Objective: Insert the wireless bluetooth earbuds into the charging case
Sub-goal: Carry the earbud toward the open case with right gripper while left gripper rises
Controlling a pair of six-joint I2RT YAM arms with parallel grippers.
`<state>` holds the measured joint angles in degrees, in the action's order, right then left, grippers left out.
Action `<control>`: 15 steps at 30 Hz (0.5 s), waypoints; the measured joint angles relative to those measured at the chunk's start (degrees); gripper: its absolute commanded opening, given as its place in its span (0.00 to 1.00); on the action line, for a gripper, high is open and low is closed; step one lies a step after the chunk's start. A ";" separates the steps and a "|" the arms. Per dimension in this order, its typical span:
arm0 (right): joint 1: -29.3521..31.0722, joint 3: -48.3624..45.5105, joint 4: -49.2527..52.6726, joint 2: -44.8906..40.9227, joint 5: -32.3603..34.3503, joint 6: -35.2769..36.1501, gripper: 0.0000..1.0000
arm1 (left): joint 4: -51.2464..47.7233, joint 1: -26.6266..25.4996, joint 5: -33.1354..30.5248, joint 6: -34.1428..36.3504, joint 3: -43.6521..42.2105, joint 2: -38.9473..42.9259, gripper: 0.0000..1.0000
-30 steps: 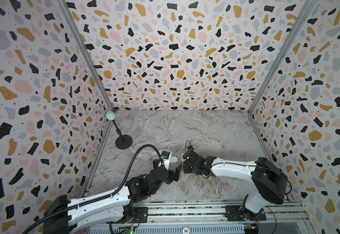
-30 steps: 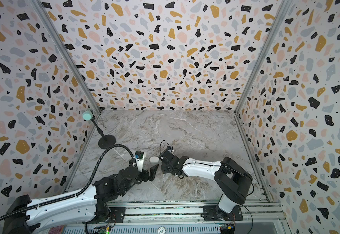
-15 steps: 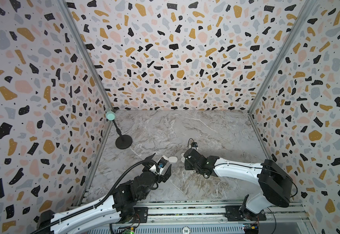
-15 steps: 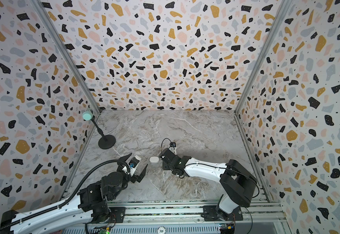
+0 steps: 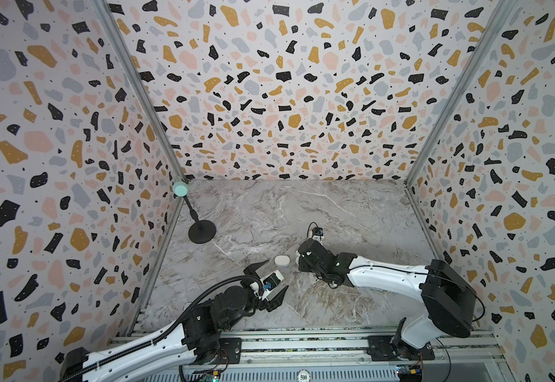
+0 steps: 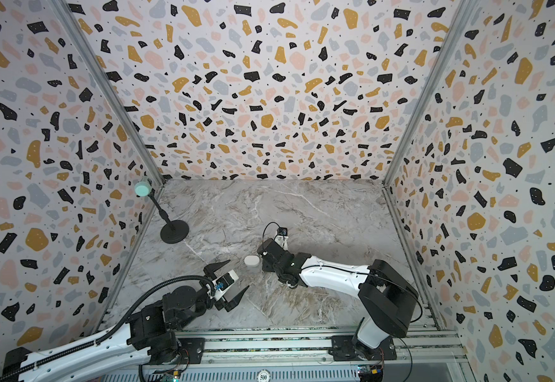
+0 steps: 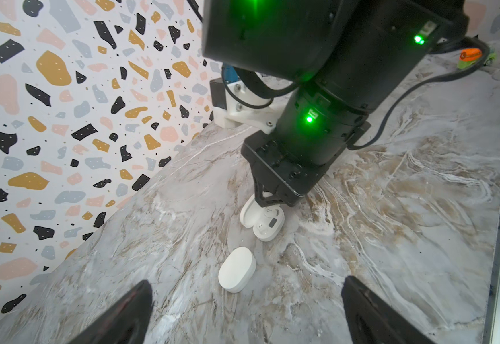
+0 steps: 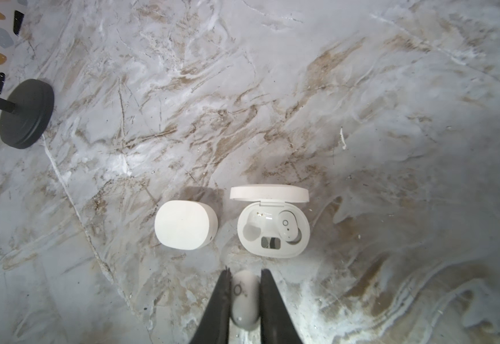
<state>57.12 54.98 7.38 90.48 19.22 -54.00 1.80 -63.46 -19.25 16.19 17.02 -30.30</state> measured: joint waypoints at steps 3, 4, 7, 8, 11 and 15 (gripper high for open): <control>0.00 0.44 -0.76 0.42 0.72 -0.37 0.10 | -0.04 0.00 0.15 1.03 0.00 -0.74 1.00; 0.00 0.46 -1.05 0.44 0.96 -0.42 0.10 | -0.07 0.00 0.15 1.18 0.00 -0.94 1.00; 0.00 0.46 -2.05 0.55 1.51 -0.79 0.10 | -0.07 0.00 0.09 1.29 0.00 -0.85 1.00; 0.00 0.46 -2.36 0.63 1.68 -0.87 0.10 | -0.07 0.00 0.07 1.31 0.00 -0.79 1.00; 0.02 0.46 -3.41 1.01 2.25 -1.16 0.10 | -0.07 0.00 -0.17 1.36 0.00 -0.50 1.00; 0.04 0.46 -4.50 1.57 2.97 -1.62 0.10 | 0.02 0.00 -1.29 1.27 0.00 0.31 1.00</control>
<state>57.17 55.44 2.87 92.05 22.20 -55.61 1.83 -63.46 -20.53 17.45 17.02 -30.00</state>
